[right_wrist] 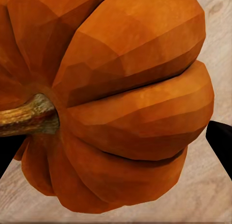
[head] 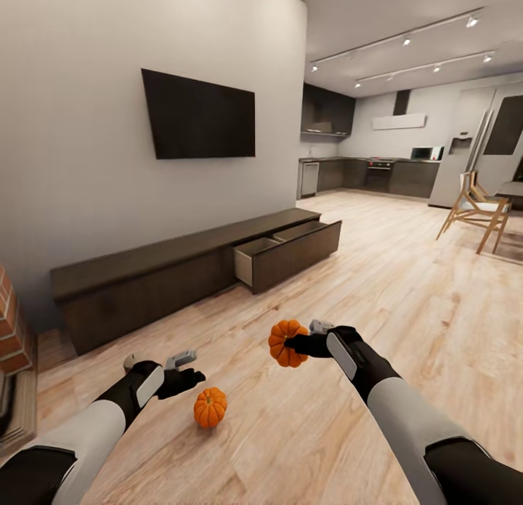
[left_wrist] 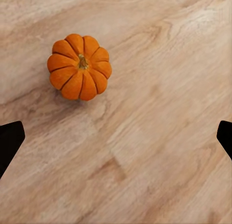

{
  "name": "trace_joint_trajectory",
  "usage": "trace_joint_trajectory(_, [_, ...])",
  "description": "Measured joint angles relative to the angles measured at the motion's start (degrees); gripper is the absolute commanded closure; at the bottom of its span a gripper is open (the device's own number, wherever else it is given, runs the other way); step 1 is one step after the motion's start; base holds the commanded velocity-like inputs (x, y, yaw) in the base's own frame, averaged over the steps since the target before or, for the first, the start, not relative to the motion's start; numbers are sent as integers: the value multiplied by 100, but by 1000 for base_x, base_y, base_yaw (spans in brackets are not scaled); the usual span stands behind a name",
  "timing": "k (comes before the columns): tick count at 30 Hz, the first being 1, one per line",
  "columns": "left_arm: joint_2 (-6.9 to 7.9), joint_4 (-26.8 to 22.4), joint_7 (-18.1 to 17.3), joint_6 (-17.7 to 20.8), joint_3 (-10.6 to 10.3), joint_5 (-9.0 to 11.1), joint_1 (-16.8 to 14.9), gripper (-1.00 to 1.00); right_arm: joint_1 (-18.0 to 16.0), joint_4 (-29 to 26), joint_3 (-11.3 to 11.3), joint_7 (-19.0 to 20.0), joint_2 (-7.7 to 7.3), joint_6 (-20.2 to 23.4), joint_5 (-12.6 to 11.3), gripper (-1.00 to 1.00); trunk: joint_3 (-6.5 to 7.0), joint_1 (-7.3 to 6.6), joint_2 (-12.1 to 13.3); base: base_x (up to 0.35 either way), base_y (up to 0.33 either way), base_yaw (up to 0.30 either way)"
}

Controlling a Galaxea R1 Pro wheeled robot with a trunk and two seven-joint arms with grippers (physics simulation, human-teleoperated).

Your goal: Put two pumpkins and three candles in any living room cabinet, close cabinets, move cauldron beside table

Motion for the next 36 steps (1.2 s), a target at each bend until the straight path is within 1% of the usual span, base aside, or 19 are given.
trace_joint_trajectory(1, [1, -35, -2, -2, -2, 3, 0, -100, -1, -17, 6, -1, 1, 7, -5, 100, -24, 3, -1, 0, 0, 6])
trace_joint_trajectory(6, [0, -69, -12, -6, -4, 5, 0, -100, -1, -13, 45, 4, 15, -30, -6, 100, -28, 2, -2, 0, 0, 5])
trace_joint_trajectory(9, [-7, -61, -10, -12, -4, 6, 0, -100, -1, 29, 56, -2, 25, -73, 16, 100, -28, 2, -2, 0, 0, 154])
trace_joint_trajectory(29, [-93, -33, -1, -34, -43, -9, 0, -100, 0, 51, 60, -5, 37, -91, 24, 100, -28, 2, -2, 0, 0, 281])
trace_joint_trajectory(32, [-97, -28, -3, -35, -48, -10, 0, -100, 0, 53, 54, -5, 37, -93, 20, 100, -28, 2, -2, 27, -18, 207])
trace_joint_trajectory(34, [-115, -24, -10, -35, -50, -9, 0, -100, -2, 51, 51, -5, 38, -107, -14, 100, -28, 0, -2, 205, -76, 74])
trace_joint_trajectory(36, [-124, -24, -11, -35, -50, -10, 0, -100, -1, 53, 50, -4, 38, -123, 8, 100, -28, -1, -2, 267, -89, 35])
